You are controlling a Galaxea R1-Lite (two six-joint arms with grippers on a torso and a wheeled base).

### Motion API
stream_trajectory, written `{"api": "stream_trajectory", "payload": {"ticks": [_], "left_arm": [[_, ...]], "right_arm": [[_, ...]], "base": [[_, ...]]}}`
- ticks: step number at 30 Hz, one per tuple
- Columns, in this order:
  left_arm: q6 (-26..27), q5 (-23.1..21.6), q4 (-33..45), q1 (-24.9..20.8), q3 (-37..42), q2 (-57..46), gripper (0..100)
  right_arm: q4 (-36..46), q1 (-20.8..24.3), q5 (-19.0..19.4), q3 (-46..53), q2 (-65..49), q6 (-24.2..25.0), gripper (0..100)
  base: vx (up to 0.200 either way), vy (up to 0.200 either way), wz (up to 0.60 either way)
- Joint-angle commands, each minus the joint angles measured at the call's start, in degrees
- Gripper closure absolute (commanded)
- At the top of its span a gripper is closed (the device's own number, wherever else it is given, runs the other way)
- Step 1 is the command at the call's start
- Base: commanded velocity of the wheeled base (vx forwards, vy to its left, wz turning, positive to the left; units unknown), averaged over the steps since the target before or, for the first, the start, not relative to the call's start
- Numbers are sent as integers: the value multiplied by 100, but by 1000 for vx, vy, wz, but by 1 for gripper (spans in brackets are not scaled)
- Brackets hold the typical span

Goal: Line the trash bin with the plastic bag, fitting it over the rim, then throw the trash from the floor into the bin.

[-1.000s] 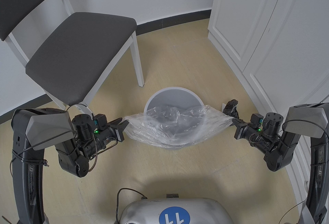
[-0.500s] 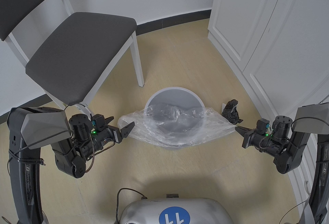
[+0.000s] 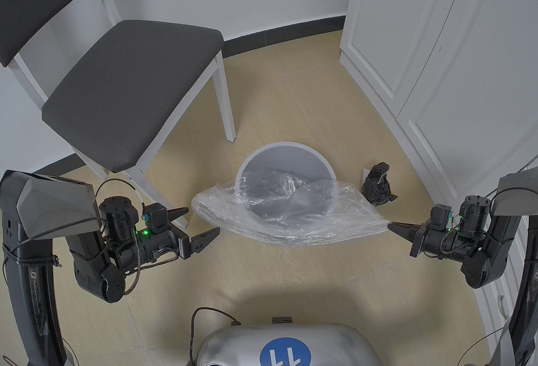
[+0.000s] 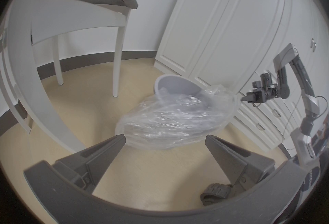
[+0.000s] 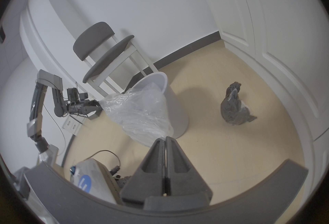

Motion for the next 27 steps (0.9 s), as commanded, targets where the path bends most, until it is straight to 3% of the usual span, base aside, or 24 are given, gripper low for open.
{"api": "stream_trajectory", "payload": {"ticks": [1, 8, 10, 17, 19, 27], "left_arm": [[193, -331, -4, 106, 307, -304, 0], [518, -296, -4, -140, 544, -532, 0], [606, -278, -4, -298, 588, -532, 0], [702, 390, -4, -860, 685, -462, 0], [931, 592, -4, -940, 702, -471, 0], [1766, 618, -12, -1186, 746, -418, 0]], "right_arm": [[-100, 24, 173, 31, -178, 426, 100], [-100, 191, 191, 13, -126, 953, 100], [-100, 560, 112, -22, -73, 1252, 100], [-100, 1342, -1145, -206, 393, 1181, 100], [-100, 1369, -1224, -206, 349, 1173, 100], [-100, 1131, -1268, -329, 94, 1217, 100]], "base": [[0, 0, 0], [0, 0, 0], [0, 0, 0], [0, 0, 0], [0, 0, 0], [0, 0, 0]]}}
